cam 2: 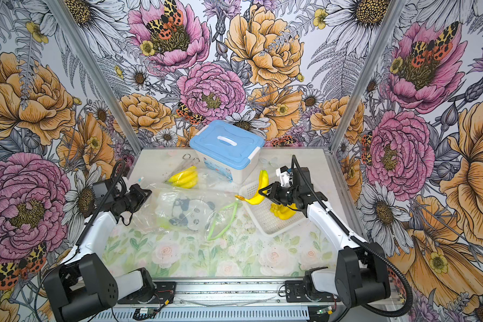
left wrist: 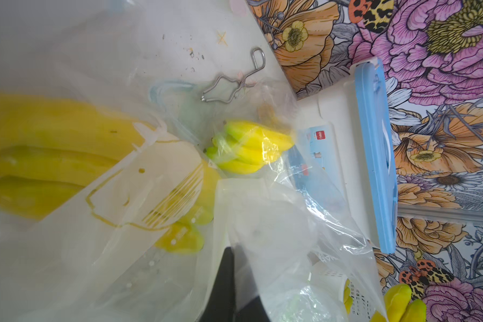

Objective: Open the zip-top bag and take out the banana
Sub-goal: Place the banana in the basket.

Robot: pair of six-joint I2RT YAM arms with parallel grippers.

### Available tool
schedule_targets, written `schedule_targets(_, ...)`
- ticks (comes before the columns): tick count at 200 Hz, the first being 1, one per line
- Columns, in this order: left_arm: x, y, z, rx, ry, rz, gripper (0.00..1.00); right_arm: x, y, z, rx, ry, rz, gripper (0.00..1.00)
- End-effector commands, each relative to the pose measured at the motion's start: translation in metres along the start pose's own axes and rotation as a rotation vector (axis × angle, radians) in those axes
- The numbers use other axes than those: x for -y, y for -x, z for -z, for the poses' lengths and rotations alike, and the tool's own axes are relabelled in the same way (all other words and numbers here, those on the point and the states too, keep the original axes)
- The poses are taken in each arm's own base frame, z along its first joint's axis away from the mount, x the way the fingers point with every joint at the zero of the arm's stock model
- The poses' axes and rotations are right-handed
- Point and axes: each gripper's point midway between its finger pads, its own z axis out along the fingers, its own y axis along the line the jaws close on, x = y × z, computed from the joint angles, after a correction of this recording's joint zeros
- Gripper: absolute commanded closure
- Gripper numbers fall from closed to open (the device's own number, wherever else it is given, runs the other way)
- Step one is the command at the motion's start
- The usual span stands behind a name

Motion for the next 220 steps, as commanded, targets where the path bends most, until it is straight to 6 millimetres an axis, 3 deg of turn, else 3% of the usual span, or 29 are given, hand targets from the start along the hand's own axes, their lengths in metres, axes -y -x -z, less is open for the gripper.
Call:
schedule_targets(1, 0.003, -0.008, 0.005, -0.016, -0.029, 0.011, 1.00, 0.032, 0.019, -0.001, 0.038, -0.073, 0.003, 0.89)
schedule_targets(19, 0.002, -0.012, 0.005, -0.024, -0.029, 0.014, 1.00, 0.046, 0.029, 0.002, 0.056, -0.098, -0.020, 0.74)
schedule_targets(38, 0.003, -0.014, 0.006, -0.025, -0.035, 0.013, 1.00, 0.041, 0.039, 0.008, 0.083, -0.092, 0.000, 0.55)
schedule_targets(63, 0.003, -0.016, 0.006, -0.030, -0.037, 0.012, 1.00, 0.028, 0.048, 0.022, 0.128, -0.078, 0.020, 0.44)
schedule_targets(93, 0.005, -0.019, 0.005, -0.041, -0.042, 0.008, 1.00, 0.010, 0.046, 0.035, 0.151, -0.071, 0.031, 0.40)
schedule_targets(106, 0.006, -0.020, 0.005, -0.042, -0.045, 0.008, 1.00, -0.008, 0.039, 0.036, 0.152, -0.050, 0.059, 0.39)
schedule_targets(129, 0.008, -0.021, 0.005, -0.047, -0.053, 0.005, 1.00, -0.047, 0.004, 0.018, 0.064, 0.017, 0.110, 0.36)
schedule_targets(156, 0.008, -0.023, 0.004, -0.050, -0.049, 0.006, 1.00, -0.076, -0.066, -0.026, -0.124, 0.034, 0.159, 0.30)
schedule_targets(187, 0.005, -0.026, 0.004, -0.051, -0.044, 0.002, 1.00, -0.079, -0.129, -0.071, -0.318, -0.004, 0.183, 0.16)
schedule_targets(220, 0.000, -0.032, 0.004, -0.061, -0.037, 0.007, 1.00, -0.085, -0.178, -0.105, -0.465, 0.007, 0.229, 0.11)
